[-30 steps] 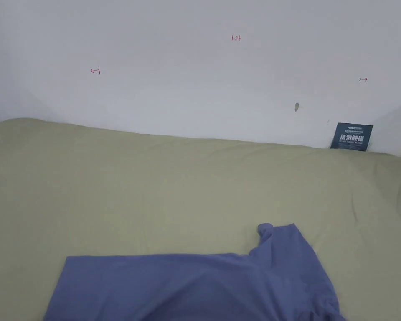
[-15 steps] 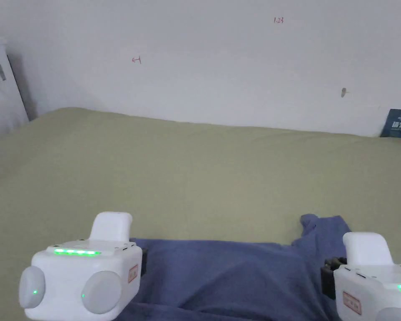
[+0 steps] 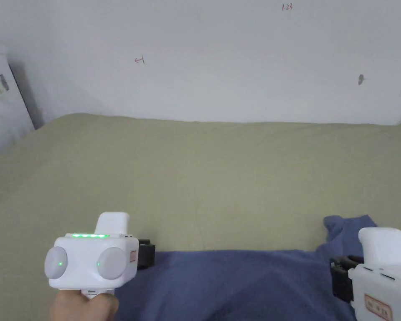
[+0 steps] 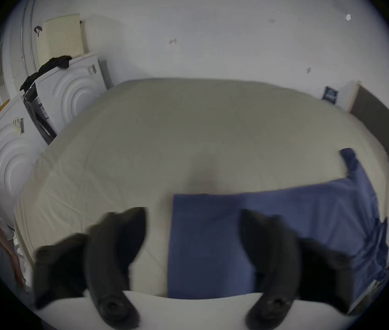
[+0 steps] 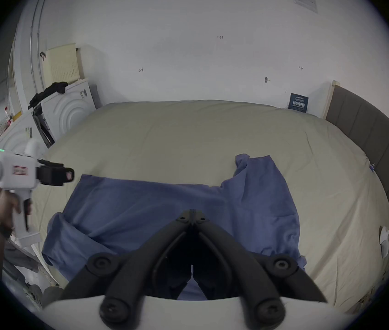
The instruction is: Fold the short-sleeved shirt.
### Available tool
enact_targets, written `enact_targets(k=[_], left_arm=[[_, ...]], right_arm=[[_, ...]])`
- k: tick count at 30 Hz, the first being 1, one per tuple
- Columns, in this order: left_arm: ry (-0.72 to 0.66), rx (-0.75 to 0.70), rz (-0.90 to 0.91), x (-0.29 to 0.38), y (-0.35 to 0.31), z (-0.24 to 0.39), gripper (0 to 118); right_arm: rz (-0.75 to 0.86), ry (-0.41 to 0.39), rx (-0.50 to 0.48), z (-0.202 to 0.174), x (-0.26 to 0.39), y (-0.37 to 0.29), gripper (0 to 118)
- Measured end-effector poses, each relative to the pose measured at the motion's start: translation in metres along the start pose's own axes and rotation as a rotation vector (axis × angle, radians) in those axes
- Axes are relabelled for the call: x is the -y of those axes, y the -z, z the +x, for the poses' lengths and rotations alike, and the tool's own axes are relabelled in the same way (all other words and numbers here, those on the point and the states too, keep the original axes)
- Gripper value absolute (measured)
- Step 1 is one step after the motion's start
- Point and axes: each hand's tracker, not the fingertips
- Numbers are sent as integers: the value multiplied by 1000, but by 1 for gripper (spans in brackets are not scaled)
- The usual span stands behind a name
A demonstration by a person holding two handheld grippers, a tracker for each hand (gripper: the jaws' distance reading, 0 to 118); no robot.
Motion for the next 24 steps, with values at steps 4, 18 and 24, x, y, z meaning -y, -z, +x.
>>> enact_targets(k=[4, 18, 24], left_arm=[[1, 84, -136, -4, 43, 10, 96], [-79, 189, -91, 11, 27, 27, 2], [-61, 173, -94, 10, 27, 29, 2]], right_arm=[[-15, 35, -12, 40, -14, 4, 2], [-352, 29, 62, 183, -60, 158, 90], [-358, 51, 140, 193, -63, 221, 90]])
